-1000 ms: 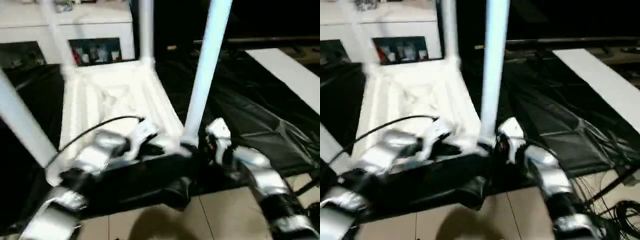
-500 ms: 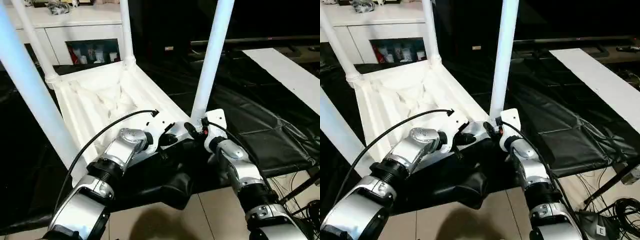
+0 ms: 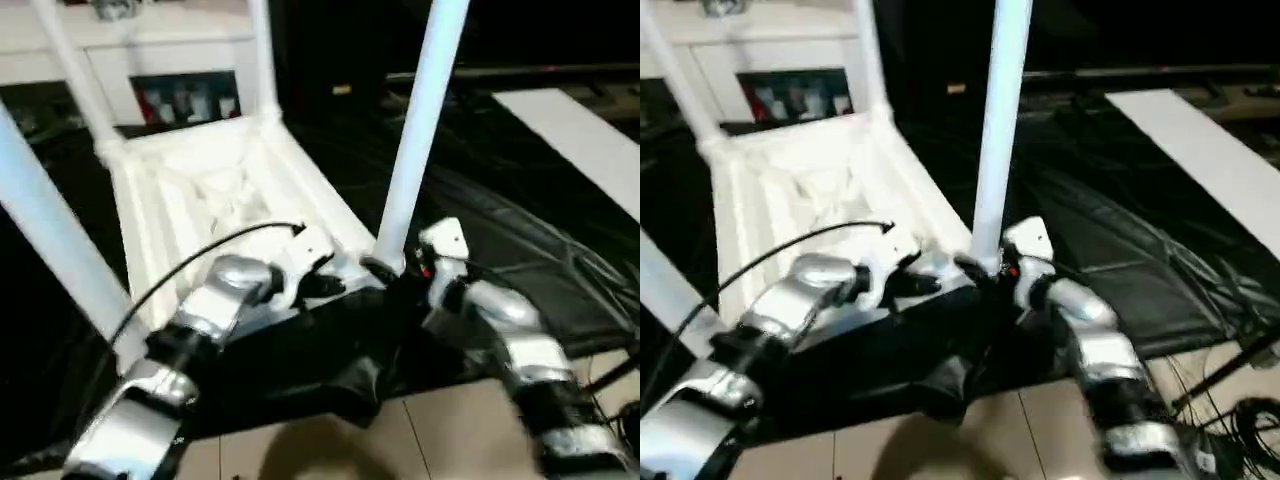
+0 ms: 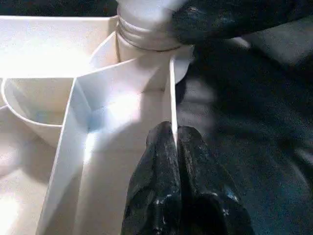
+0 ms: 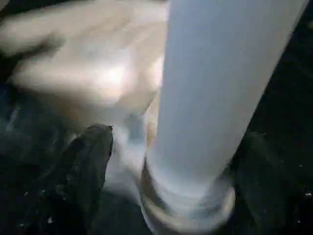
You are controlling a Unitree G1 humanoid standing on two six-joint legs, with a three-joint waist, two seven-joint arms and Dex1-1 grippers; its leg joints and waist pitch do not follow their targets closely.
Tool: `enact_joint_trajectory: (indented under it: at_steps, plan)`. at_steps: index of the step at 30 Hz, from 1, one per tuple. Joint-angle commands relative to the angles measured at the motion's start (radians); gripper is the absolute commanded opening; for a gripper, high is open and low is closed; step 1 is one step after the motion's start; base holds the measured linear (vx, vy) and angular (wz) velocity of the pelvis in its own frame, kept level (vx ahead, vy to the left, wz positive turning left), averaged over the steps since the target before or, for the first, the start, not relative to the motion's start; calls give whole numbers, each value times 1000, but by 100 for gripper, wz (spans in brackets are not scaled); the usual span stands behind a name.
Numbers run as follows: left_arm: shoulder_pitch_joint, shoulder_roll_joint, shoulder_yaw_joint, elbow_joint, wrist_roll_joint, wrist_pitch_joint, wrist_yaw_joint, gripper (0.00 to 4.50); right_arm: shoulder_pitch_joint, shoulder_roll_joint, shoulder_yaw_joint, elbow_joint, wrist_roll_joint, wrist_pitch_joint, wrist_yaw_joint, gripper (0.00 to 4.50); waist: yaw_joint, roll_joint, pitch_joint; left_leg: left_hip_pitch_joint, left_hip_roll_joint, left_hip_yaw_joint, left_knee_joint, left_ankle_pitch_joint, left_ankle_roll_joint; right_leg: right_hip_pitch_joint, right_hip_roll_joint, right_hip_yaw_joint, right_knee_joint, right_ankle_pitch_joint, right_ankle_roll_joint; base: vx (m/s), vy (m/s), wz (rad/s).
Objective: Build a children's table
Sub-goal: Rotate leg to tighten
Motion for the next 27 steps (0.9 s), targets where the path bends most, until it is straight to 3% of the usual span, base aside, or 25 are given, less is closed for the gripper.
enact_joint_trajectory:
  at_steps: [1,4,6,10,14,15,17,27]
  plan:
    - [21,2,-44,1,14,18,-44,0,19,-4,40,-21,-20,-4,70,391,1,-4,-60,2,7,11,-61,-218,78,52,-27,19,-52,-137,-256,0,0,0]
    - [67,69,-69,-109,-45,-6,-223,0,43,-75,75,-73,-16,-10,204,391,1,-6,-57,3,9,10,-65,-258,68,53,-28,19,-57,-209,-245,0,0,0]
    - [86,107,-79,-163,-63,-15,-285,0,48,-95,81,-91,-8,-12,249,391,-1,1,-55,5,13,7,-70,-294,58,49,-28,19,-60,-250,-239,0,0,0]
    - [96,126,-82,-189,-68,-1,-306,0,52,-106,83,-103,-3,-10,272,391,8,4,-52,17,15,12,-70,-321,42,37,-24,23,-62,-267,-241,0,0,0]
    - [112,148,-82,-223,-70,14,-319,0,57,-126,90,-122,16,18,302,391,11,3,-55,10,14,10,-70,-284,40,45,-24,23,-54,-220,-237,0,0,0]
    - [113,149,-81,-225,-69,16,-318,0,58,-130,94,-125,21,24,311,374,11,-1,-56,9,13,11,-69,-277,45,46,-25,23,-54,-213,-238,0,0,0]
    - [116,151,-78,-233,-67,22,-320,0,59,-134,95,-128,28,34,330,364,13,1,-56,8,12,12,-68,-265,49,46,-27,23,-54,-213,-238,0,0,0]
    - [130,166,-73,-257,-70,43,-319,0,38,-127,96,-101,20,39,362,278,13,-6,-57,7,12,13,-64,-233,58,47,-26,22,-51,-211,-239,0,0,0]
